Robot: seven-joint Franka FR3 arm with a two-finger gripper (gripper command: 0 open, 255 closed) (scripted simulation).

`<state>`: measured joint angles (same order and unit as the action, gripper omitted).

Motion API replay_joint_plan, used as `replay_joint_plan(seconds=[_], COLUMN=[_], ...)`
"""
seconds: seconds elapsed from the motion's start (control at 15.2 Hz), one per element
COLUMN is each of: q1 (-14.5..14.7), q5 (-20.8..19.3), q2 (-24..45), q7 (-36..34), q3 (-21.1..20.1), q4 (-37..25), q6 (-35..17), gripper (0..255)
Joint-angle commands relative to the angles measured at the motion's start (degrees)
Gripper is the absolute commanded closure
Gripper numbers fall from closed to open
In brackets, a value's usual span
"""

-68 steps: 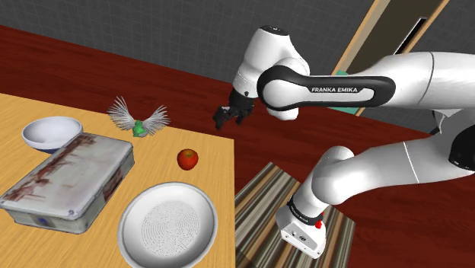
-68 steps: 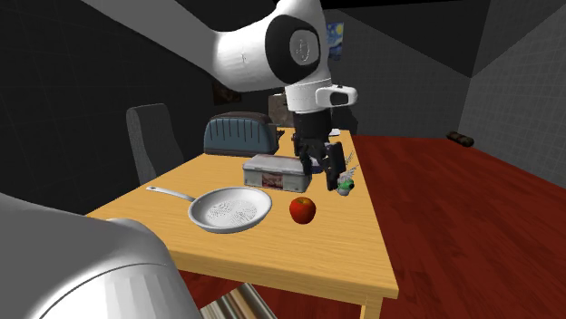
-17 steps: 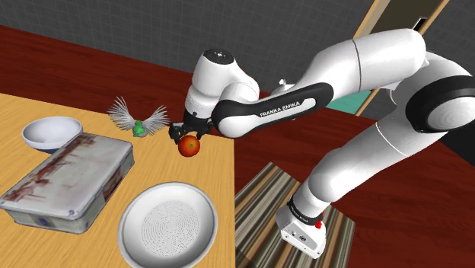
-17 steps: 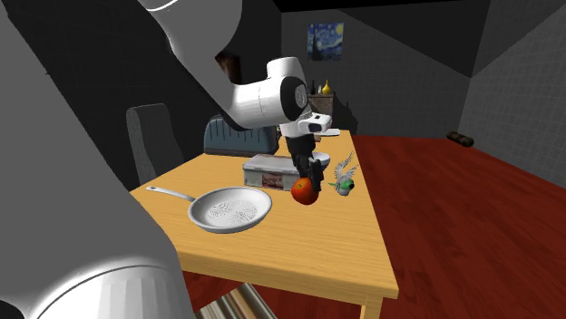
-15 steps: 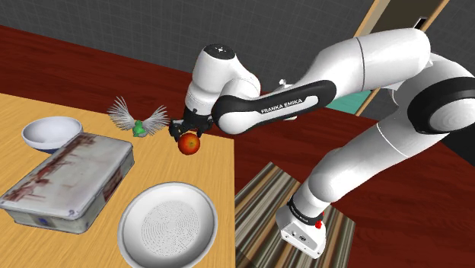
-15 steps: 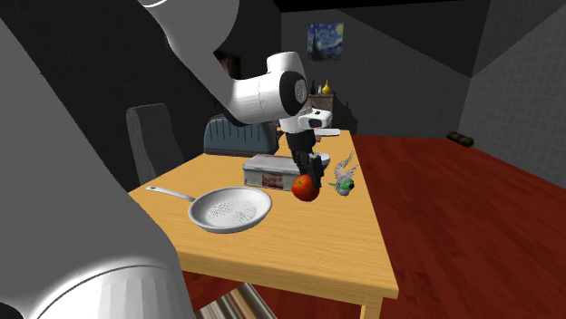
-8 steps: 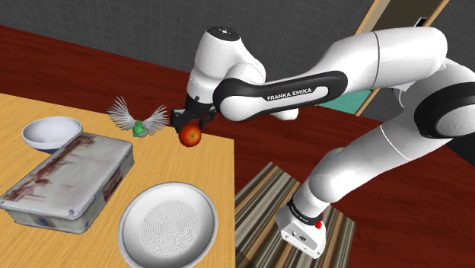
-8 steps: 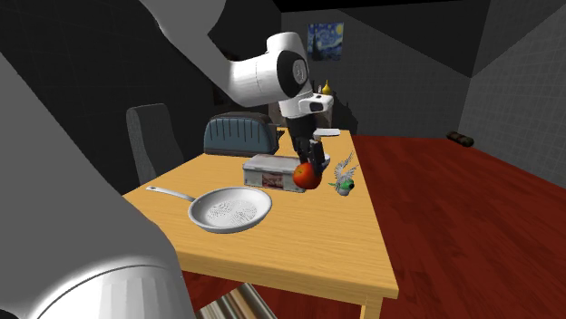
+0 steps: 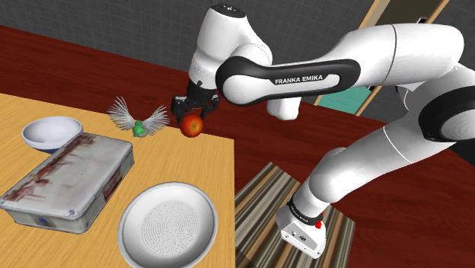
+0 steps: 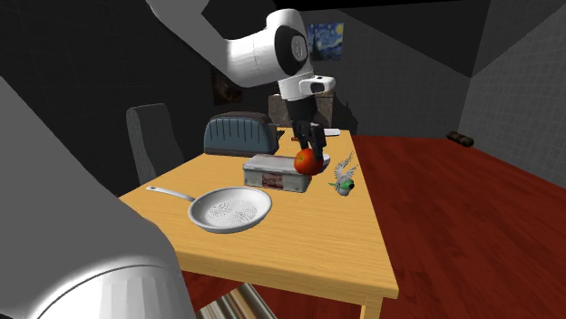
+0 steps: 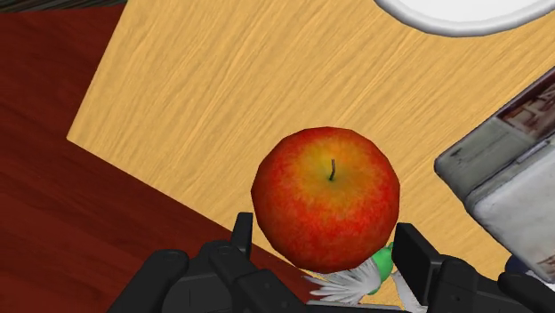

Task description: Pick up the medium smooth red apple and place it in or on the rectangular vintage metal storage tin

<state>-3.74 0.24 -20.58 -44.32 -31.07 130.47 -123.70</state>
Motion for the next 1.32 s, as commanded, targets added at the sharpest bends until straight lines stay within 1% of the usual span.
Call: replay_joint_plan(seconds=[0.0,0.07,0.33,0.53,0.73,0.86,0.99,1.12,1.25], q1=[0.1,0.1,-1.1,-1.2,0.2,2.5,5.8,9.8,14.4], q5=[0.2,0.2,-4.4,-9.5,-15.8,-20.3,-24.5,-28.3,-31.7], q2=[-0.4,-0.4,7.8,14.9,23.1,28.8,34.6,40.3,46.0], q7=[0.3,0.3,-6.6,-12.4,-18.3,-22.0,-25.0,-27.3,-28.7], q3=[0.2,0.3,-5.1,-9.0,-11.8,-12.7,-12.9,-12.5,-11.5], q4=[-1.2,-1.5,-9.8,-16.8,-24.8,-30.6,-37.0,-43.9,-51.7], q6=[1.5,1.9,3.4,5.4,8.4,11.1,14.1,17.4,21.0], gripper=[255,255,255,255,255,255,255,255,255])
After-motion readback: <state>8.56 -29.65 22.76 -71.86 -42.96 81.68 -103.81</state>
